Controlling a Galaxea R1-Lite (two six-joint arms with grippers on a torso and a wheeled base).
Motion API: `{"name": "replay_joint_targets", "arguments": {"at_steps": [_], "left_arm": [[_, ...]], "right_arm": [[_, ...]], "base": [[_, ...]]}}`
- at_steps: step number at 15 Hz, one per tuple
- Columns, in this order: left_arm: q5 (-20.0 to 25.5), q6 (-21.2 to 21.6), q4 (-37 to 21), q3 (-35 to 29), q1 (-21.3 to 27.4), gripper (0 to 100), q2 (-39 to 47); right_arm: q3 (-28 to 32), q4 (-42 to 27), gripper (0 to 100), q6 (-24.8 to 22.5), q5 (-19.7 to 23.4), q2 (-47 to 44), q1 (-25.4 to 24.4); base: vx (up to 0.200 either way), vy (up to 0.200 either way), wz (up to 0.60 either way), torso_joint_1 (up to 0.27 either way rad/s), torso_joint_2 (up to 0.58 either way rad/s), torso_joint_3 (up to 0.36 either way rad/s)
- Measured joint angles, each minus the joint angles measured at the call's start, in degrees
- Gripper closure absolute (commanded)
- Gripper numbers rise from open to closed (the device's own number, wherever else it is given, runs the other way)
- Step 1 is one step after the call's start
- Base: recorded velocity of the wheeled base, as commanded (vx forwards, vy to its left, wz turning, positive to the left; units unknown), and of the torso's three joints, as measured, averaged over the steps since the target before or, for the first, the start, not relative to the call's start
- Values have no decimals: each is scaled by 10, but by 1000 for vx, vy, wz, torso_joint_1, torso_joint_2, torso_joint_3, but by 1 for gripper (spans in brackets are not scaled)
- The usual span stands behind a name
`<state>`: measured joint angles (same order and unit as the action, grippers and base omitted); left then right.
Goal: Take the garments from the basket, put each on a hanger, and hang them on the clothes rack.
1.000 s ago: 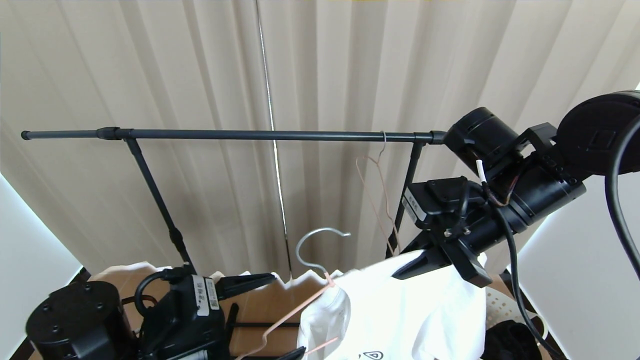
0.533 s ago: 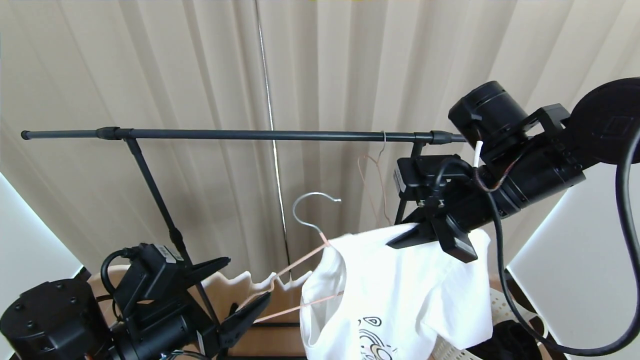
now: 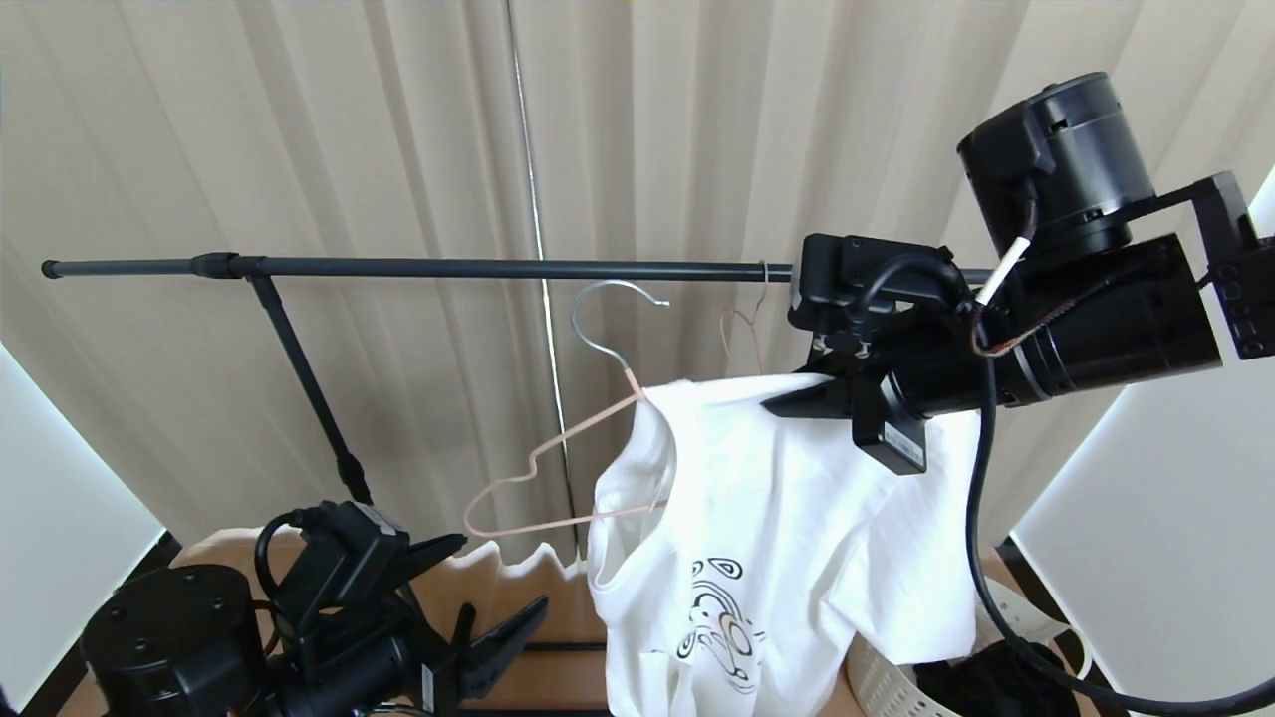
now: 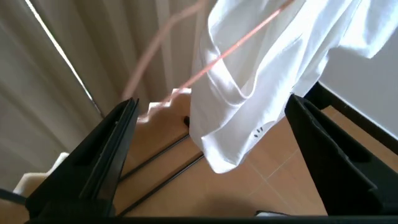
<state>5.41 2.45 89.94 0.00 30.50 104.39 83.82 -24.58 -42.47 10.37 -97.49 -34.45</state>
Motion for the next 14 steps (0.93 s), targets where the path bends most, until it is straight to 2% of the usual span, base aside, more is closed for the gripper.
{"name": "replay_joint_targets", "arguments": {"at_steps": [6,11,14], "left_arm": [[-70,-1,0,-51,12,0,58],[-100,-1,0,-98,30,0,89],[-138,0,0,-122,46,0,114]], "right_arm": [[-122,199,100,65,-69,33,-33],[-154,231,100,74,-77,32,-46],[-156,244,100,88,-80,31,-48]], "base": [[0,0,0,0,0,0],[0,0,0,0,0,0],[0,0,0,0,0,0]]}}
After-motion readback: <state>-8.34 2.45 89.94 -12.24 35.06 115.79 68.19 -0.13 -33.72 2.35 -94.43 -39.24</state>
